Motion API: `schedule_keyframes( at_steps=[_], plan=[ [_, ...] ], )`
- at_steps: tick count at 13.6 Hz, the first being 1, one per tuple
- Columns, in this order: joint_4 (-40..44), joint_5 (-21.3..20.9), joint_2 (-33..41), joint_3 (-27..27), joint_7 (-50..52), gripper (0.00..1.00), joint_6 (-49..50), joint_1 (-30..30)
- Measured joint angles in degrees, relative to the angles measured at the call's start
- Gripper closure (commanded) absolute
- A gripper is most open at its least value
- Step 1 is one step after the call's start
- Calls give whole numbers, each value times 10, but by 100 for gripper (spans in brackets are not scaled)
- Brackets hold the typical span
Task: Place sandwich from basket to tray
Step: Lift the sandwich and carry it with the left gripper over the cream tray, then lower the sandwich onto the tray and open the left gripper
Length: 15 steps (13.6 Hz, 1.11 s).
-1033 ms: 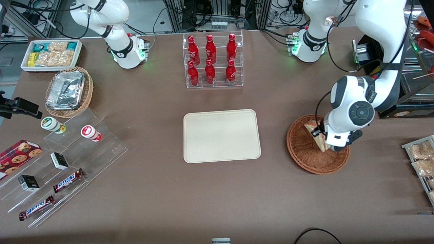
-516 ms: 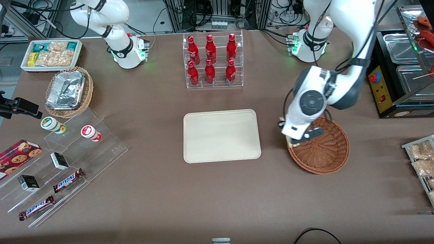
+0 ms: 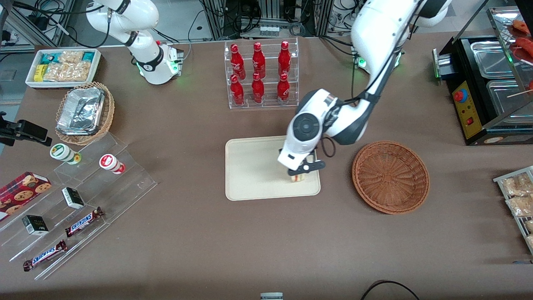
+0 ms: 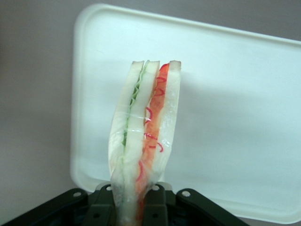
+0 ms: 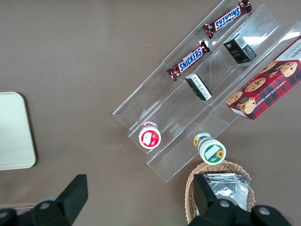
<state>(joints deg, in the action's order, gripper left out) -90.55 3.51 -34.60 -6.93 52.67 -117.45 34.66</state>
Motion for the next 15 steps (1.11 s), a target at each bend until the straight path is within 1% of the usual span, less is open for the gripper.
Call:
schedule_keyframes(
  at_steps=[3,5,10,13,15],
  plan=[
    [66,0,-59,0,48,100,-9,44],
    [86,-2,-79,1,57,100,-11,57],
    [99,-17,-91,5,68,100,-11,60],
    [102,-34,-93,7,71,100,-11,60],
    [104,-35,-96,9,75,100,-11,60]
  ],
)
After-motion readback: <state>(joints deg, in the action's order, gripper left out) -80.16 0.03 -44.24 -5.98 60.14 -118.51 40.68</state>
